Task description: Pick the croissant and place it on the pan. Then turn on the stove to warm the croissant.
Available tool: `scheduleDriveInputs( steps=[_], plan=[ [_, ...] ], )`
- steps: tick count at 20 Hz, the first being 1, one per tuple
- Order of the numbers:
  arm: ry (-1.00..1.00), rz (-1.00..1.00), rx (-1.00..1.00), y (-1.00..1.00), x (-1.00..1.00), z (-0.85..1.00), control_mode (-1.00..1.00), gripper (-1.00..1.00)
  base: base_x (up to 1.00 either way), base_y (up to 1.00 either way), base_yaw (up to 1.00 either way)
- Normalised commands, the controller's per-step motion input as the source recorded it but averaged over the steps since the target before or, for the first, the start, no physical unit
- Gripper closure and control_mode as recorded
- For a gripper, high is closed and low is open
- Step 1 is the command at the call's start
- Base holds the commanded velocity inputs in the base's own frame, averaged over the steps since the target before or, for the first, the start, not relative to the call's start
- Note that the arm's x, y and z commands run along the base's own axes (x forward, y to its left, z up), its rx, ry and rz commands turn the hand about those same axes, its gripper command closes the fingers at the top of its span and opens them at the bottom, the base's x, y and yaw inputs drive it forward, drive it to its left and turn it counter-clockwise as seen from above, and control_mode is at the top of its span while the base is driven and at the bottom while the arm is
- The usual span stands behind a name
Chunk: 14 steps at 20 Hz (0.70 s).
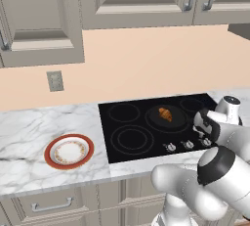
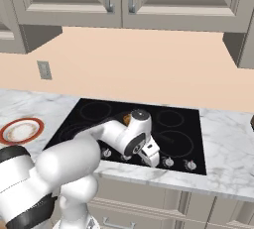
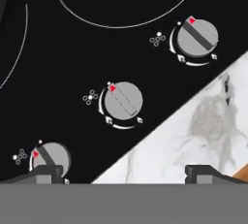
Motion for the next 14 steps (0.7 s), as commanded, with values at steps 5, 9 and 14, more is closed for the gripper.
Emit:
scheduleDriveInputs(
  steps=[5,9,14],
  plan=[
    [0.0,0.0,0.0,-0.1,0.16,-0.09,-1.0,-1.0,0.0,0.0,0.0],
    [0.01,0.0,0.0,-0.06,0.16,-0.09,-1.0,-1.0,0.0,0.0,0.0],
    [0.01,0.0,0.0,-0.05,0.11,-0.11,-1.0,-1.0,0.0,0.0,0.0]
  ],
)
